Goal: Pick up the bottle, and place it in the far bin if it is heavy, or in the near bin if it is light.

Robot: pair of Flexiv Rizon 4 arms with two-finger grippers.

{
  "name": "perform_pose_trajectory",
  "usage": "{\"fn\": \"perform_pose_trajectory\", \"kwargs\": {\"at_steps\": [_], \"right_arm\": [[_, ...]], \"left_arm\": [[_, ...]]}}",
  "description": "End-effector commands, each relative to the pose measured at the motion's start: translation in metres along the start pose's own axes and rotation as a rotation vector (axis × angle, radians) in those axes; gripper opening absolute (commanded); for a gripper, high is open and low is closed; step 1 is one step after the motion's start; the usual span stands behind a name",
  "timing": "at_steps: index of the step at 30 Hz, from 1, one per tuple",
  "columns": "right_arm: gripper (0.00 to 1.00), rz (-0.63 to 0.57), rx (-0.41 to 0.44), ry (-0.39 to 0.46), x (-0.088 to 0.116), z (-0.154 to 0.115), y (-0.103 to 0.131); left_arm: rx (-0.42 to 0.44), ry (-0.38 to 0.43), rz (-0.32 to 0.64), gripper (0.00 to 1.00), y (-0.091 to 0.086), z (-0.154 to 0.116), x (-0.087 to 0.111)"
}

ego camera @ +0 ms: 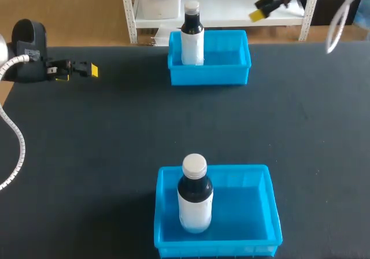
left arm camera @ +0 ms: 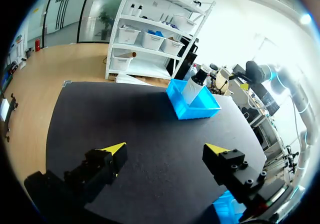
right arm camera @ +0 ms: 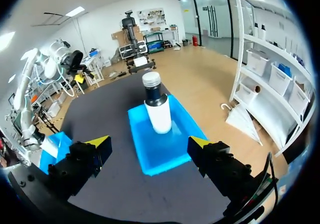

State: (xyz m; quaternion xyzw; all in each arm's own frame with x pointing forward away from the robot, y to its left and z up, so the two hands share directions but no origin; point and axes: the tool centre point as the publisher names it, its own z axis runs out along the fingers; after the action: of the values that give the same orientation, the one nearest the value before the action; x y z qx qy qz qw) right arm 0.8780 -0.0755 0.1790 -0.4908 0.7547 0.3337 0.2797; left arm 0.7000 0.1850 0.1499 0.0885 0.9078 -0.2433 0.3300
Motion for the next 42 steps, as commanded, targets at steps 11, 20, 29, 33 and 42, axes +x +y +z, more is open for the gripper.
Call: {"fn": "perform_pose_trajectory", "kwargs": {"at_steps": [11,20,29,33,42], "right_arm": [[1.0,0.0,0.448,-0.031,0.036,-0.052,0.14],[1.0,-0.027,0.485,0.025,0.048,-0.031,0.164],[1.0,-0.014,0.435,0.025,0.06,-0.026,0.164],[1.0,0.01,0.419,0.041,0.064,-0.027,0.164],[1.0,0.054,0.36,0.05,0.066,-0.029,0.163]], "left_arm": [[0.0,0.0,0.0,1.0,0.0,0.0,0.0],[0.0,0.0,0.0,1.0,0.0,0.0,0.0],[0.0,0.0,0.0,1.0,0.0,0.0,0.0],[0.0,0.0,0.0,1.0,0.0,0.0,0.0],[0.0,0.0,0.0,1.0,0.0,0.0,0.0]]}}
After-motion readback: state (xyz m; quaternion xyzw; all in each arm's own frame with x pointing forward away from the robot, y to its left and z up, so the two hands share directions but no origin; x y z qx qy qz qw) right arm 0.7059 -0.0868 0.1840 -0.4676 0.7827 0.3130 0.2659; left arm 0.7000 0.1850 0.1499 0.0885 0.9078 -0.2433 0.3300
